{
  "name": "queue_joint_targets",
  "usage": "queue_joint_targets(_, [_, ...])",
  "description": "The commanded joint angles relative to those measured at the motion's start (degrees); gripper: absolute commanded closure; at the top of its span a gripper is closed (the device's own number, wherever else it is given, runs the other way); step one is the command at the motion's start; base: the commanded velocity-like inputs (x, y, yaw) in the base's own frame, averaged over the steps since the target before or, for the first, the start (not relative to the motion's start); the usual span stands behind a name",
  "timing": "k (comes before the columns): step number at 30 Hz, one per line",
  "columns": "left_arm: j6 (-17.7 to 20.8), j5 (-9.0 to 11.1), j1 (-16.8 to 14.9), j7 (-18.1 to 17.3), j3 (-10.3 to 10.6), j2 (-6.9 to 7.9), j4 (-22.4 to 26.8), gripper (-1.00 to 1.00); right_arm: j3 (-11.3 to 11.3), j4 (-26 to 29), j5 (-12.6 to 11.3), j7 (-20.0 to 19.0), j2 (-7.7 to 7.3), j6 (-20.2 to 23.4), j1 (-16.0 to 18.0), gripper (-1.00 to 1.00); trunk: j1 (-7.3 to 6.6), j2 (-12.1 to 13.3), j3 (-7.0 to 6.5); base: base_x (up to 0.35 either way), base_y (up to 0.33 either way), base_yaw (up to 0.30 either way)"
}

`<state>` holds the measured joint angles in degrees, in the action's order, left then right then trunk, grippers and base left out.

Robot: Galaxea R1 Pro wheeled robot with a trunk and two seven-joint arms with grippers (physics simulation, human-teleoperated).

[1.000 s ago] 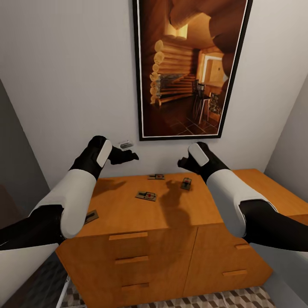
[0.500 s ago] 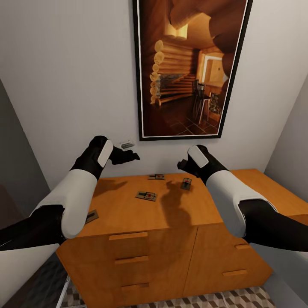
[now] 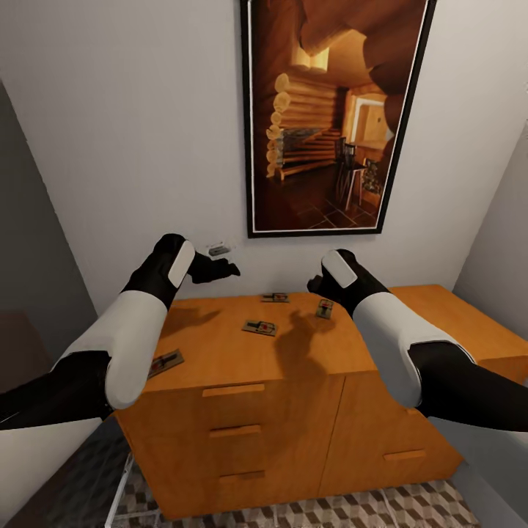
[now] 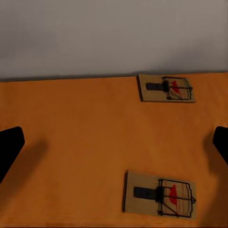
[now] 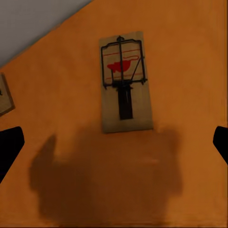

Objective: Take the four mousetraps from the cabinet in the bathroom and place them on the bathroom floor. Make sure all four end up on the same floor surface, and ensure that at least two of them are either under or directly next to the same bathroom sink.

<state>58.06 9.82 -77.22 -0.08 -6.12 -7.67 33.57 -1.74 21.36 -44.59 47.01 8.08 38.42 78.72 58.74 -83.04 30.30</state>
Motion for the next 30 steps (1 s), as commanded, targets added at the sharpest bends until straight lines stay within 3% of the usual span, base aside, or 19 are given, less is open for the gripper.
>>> queue_joint_targets(1, [0.26, 0.02, -0.04, -0.01, -0.34, -0.06, -0.11, -1.0, -0.19, 0.08, -0.31, 0.47, -0.01, 0.3, 0.03, -1.0, -0.02, -0.04, 0.07, -0.104, 0.08, 0.0])
queue_joint_targets(23, [0.21, 0.02, -0.03, -0.01, -0.3, -0.06, -0.7, -1.0, -0.2, 0.08, -0.32, 0.89, 0.0, 0.25, 0.03, -1.0, -0.02, -0.04, 0.07, -0.015, 0.012, 0.0])
queue_joint_targets(30, [0.19, 0.02, -0.04, -0.01, -0.3, -0.06, -0.7, -1.0, -0.2, 0.08, -0.32, 0.92, 0.01, 0.25, 0.03, -1.0, -0.02, -0.04, 0.07, 0.102, 0.064, 0.0])
